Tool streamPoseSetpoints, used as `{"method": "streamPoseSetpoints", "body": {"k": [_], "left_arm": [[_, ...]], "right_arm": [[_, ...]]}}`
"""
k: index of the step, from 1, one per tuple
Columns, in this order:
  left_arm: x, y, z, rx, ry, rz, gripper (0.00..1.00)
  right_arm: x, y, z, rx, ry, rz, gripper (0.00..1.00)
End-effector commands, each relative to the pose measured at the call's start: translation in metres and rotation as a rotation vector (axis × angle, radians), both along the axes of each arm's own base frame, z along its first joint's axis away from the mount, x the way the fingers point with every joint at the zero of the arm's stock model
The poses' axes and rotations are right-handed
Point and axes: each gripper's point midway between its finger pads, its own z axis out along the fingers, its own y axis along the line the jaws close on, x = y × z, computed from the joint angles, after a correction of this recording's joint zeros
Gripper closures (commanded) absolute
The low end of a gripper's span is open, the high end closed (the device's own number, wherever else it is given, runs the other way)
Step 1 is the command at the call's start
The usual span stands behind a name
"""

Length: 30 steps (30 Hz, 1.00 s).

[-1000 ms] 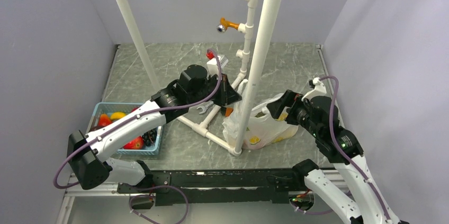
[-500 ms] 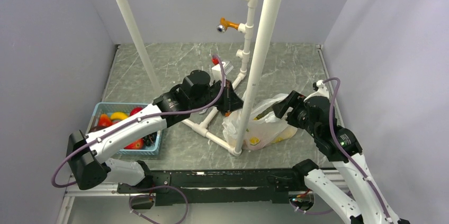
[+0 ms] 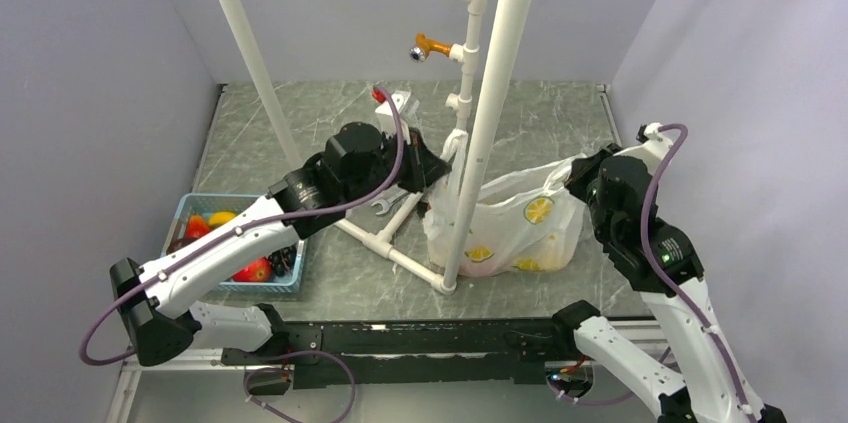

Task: Take the fake fruits out of the plastic bag
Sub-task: Adjust the plastic bag at the center of the board.

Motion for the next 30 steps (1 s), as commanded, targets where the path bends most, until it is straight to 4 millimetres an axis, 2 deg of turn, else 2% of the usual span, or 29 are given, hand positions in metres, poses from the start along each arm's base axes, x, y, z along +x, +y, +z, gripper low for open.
{"method": "streamPoseSetpoints", "body": {"k": [1, 4, 5, 6, 8, 9, 12, 13, 20, 22, 23, 27, 30], "left_arm": [[0.037, 0.016, 0.044, -0.045, -0.069, 0.186, 1.0], [0.054, 0.012, 0.066, -0.094, -0.072, 0.171, 1.0], [0.065, 0.007, 0.065, -0.091, -0.051, 0.157, 1.0], [0.065, 0.003, 0.073, -0.101, -0.049, 0.13, 1.0], [0.075, -0.004, 0.067, -0.073, -0.019, 0.112, 1.0], [0.076, -0.007, 0.064, -0.062, -0.009, 0.101, 1.0], [0.073, -0.014, 0.051, -0.039, 0.004, 0.032, 1.0], [0.072, -0.014, 0.043, -0.03, 0.018, 0.02, 1.0], [0.052, -0.001, -0.01, 0.036, 0.09, -0.008, 1.0], [0.043, 0.004, -0.015, 0.027, 0.1, -0.019, 1.0], [0.039, 0.007, -0.018, 0.024, 0.106, -0.021, 1.0], [0.03, 0.017, -0.026, 0.012, 0.128, -0.006, 1.0], [0.024, 0.019, -0.029, -0.003, 0.142, -0.012, 1.0]], "right_arm": [[-0.003, -0.05, 0.04, -0.143, -0.105, -0.227, 1.0], [-0.011, -0.062, 0.057, -0.17, -0.149, -0.265, 1.0], [-0.013, -0.063, 0.061, -0.178, -0.161, -0.258, 1.0], [-0.014, -0.062, 0.064, -0.186, -0.168, -0.245, 1.0], [-0.017, -0.058, 0.064, -0.199, -0.175, -0.195, 1.0], [-0.017, -0.049, 0.061, -0.201, -0.179, -0.132, 0.99], [-0.027, -0.015, 0.048, -0.165, -0.206, 0.097, 0.78], [-0.032, -0.002, 0.044, -0.143, -0.214, 0.172, 0.76], [-0.071, 0.073, 0.002, -0.067, -0.147, 0.661, 0.76], [-0.076, 0.073, 0.0, -0.082, -0.121, 0.681, 0.73], [-0.077, 0.069, 0.003, -0.096, -0.116, 0.667, 0.69], [-0.072, 0.03, 0.028, -0.167, -0.106, 0.467, 0.47], [-0.06, 0.013, 0.045, -0.212, -0.119, 0.362, 0.41]]}}
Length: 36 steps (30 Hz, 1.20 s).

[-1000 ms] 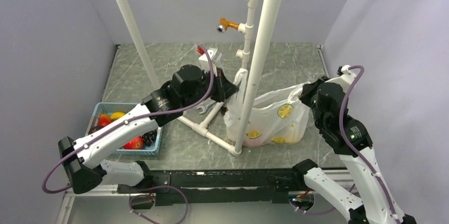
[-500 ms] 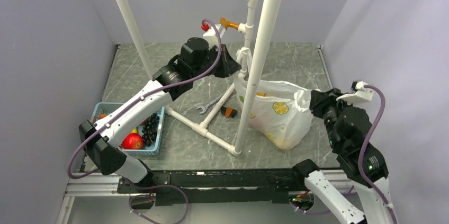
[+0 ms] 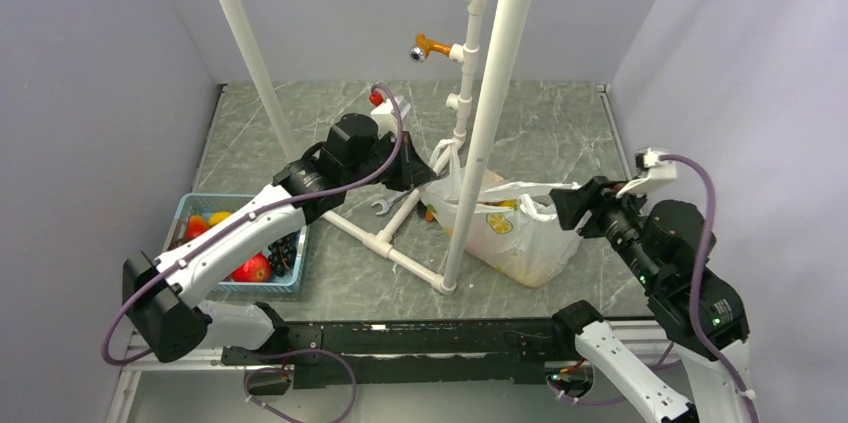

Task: Take the fake fruits out of the plastic bag
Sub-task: Adjust the plastic bag at the center of the board.

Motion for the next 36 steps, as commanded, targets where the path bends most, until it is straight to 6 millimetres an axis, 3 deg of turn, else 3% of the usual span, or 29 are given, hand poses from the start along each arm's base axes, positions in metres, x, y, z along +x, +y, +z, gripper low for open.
{"method": "streamPoseSetpoints", "body": {"k": [1, 2, 4, 6, 9, 12, 15, 19, 23, 27, 36], "left_arm": [[-0.009, 0.003, 0.028, -0.098, -0.043, -0.009, 1.0], [-0.008, 0.004, 0.027, -0.094, -0.042, -0.002, 1.0], [-0.009, 0.007, 0.025, -0.083, -0.036, 0.009, 1.0], [-0.008, 0.01, 0.027, -0.077, -0.046, 0.02, 1.0], [-0.008, 0.011, 0.031, -0.081, -0.062, 0.024, 1.0], [-0.006, 0.012, 0.038, -0.094, -0.08, 0.034, 1.0], [-0.002, 0.014, 0.044, -0.121, -0.092, 0.071, 1.0], [0.012, 0.02, 0.045, -0.094, -0.055, 0.163, 1.0], [0.022, 0.018, 0.043, -0.074, -0.029, 0.207, 1.0], [0.033, 0.02, 0.041, -0.088, -0.02, 0.272, 1.0], [0.054, 0.026, 0.05, -0.057, -0.033, 0.38, 1.0]], "right_arm": [[0.013, -0.029, 0.039, -0.057, -0.086, -0.156, 0.41], [0.018, -0.027, 0.046, -0.058, -0.106, -0.153, 0.39], [0.025, -0.022, 0.063, -0.056, -0.145, -0.133, 0.2], [0.028, -0.017, 0.076, -0.046, -0.175, -0.113, 0.08], [0.032, 0.0, 0.086, -0.032, -0.22, -0.034, 0.03], [0.047, 0.029, 0.08, 0.004, -0.193, 0.071, 0.02], [0.067, 0.064, 0.058, 0.07, -0.107, 0.182, 0.06], [0.08, 0.102, 0.022, 0.124, 0.001, 0.326, 0.3], [0.077, 0.104, -0.029, 0.107, 0.139, 0.322, 0.45], [0.055, 0.09, -0.075, 0.067, 0.253, 0.297, 0.58], [-0.023, 0.08, -0.178, 0.117, 0.63, 0.32, 0.65]]}}
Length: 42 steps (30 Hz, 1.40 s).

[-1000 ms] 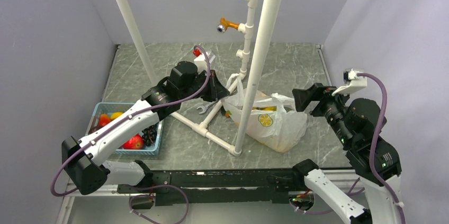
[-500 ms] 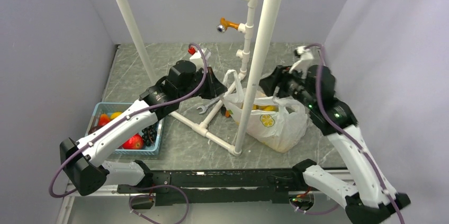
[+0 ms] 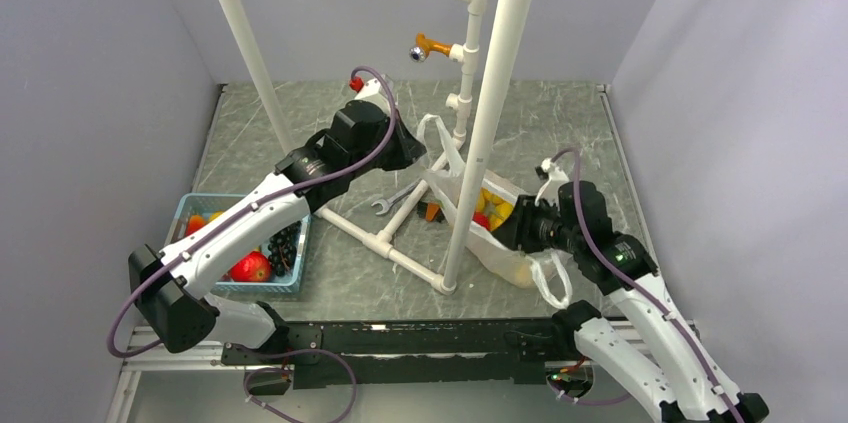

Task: Take the fake fruits out of the plastic bag
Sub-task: Adjust the plastic bag at the center of the board.

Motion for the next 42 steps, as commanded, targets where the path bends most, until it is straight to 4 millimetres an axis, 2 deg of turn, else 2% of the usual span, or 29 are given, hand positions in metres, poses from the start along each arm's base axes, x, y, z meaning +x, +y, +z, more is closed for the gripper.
{"method": "streamPoseSetpoints", "body": {"k": [1, 5, 8, 11, 16, 17, 18, 20, 21, 24, 26, 29, 32, 36, 38, 39, 42], "left_arm": [[0.012, 0.003, 0.033, -0.042, -0.059, 0.06, 1.0], [0.014, 0.004, 0.038, -0.036, -0.074, 0.061, 1.0], [0.013, 0.004, 0.038, -0.031, -0.083, 0.053, 1.0], [0.01, 0.005, 0.032, -0.012, -0.082, 0.035, 1.0], [-0.011, 0.01, 0.012, 0.08, -0.062, -0.072, 0.98], [-0.016, 0.013, 0.008, 0.095, -0.057, -0.089, 0.93], [-0.022, 0.015, 0.005, 0.102, -0.05, -0.105, 0.82], [-0.033, 0.022, 0.0, 0.096, -0.05, -0.125, 0.5], [-0.04, 0.025, -0.002, 0.087, -0.049, -0.136, 0.4], [-0.06, 0.036, 0.001, 0.055, -0.054, -0.16, 0.17], [-0.075, 0.042, 0.003, 0.039, -0.057, -0.192, 0.09], [-0.094, 0.044, 0.0, 0.024, -0.034, -0.26, 0.01], [-0.104, 0.034, -0.015, 0.023, 0.033, -0.325, 0.02], [-0.102, 0.003, -0.042, -0.04, 0.105, -0.365, 0.07], [-0.099, -0.014, -0.05, -0.025, 0.105, -0.368, 0.06], [-0.095, -0.017, -0.058, 0.018, 0.112, -0.348, 0.04], [-0.079, -0.022, -0.084, 0.118, 0.157, -0.267, 0.01]], "right_arm": [[-0.044, 0.002, -0.05, 0.022, 0.242, 0.041, 0.65], [-0.066, -0.001, -0.077, 0.01, 0.327, 0.07, 0.64], [-0.073, 0.004, -0.091, 0.012, 0.376, 0.109, 0.63], [-0.064, 0.008, -0.082, 0.022, 0.344, 0.106, 0.59], [-0.047, 0.02, -0.047, 0.104, 0.225, 0.11, 0.4], [-0.044, 0.023, -0.042, 0.126, 0.207, 0.109, 0.38], [-0.039, 0.025, -0.039, 0.138, 0.187, 0.105, 0.35], [-0.029, 0.027, -0.032, 0.144, 0.155, 0.094, 0.31], [-0.024, 0.03, -0.027, 0.151, 0.133, 0.095, 0.29], [-0.011, 0.035, -0.02, 0.162, 0.089, 0.098, 0.23], [-0.004, 0.04, -0.017, 0.173, 0.072, 0.111, 0.22], [0.004, 0.048, -0.018, 0.185, 0.073, 0.124, 0.21], [0.008, 0.055, -0.021, 0.193, 0.073, 0.132, 0.22], [0.005, 0.064, -0.028, 0.206, 0.087, 0.145, 0.31], [0.003, 0.067, -0.031, 0.203, 0.091, 0.149, 0.36], [0.001, 0.069, -0.033, 0.199, 0.092, 0.154, 0.43], [-0.007, 0.076, -0.04, 0.191, 0.099, 0.165, 0.51]]}}
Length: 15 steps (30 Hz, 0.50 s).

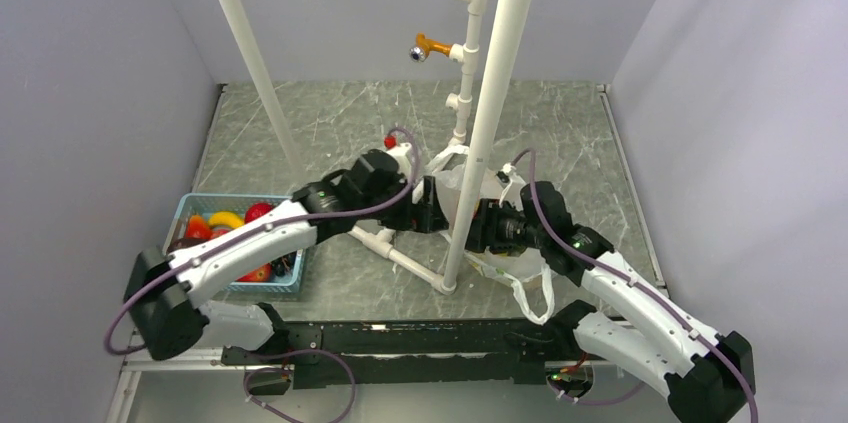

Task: Take the fake fruits out of the plastic bag
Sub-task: Adjust the plastic bag at the center of the board.

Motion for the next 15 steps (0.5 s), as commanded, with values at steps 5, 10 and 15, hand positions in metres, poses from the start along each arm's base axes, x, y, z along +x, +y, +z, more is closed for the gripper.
{"method": "streamPoseSetpoints", "body": {"k": [5, 10, 15], "left_arm": [[0.033, -0.023, -0.024, 0.047, -0.016, 0.12, 0.13], [0.027, -0.009, -0.052, 0.099, 0.008, 0.142, 0.6], [0.009, 0.008, -0.089, 0.136, 0.066, 0.143, 0.79]], "right_arm": [[-0.008, 0.016, -0.017, -0.015, -0.025, 0.004, 0.59], [0.019, -0.03, -0.042, -0.218, -0.036, -0.275, 0.59], [0.062, -0.106, -0.042, -0.433, -0.068, -0.708, 0.62]]}}
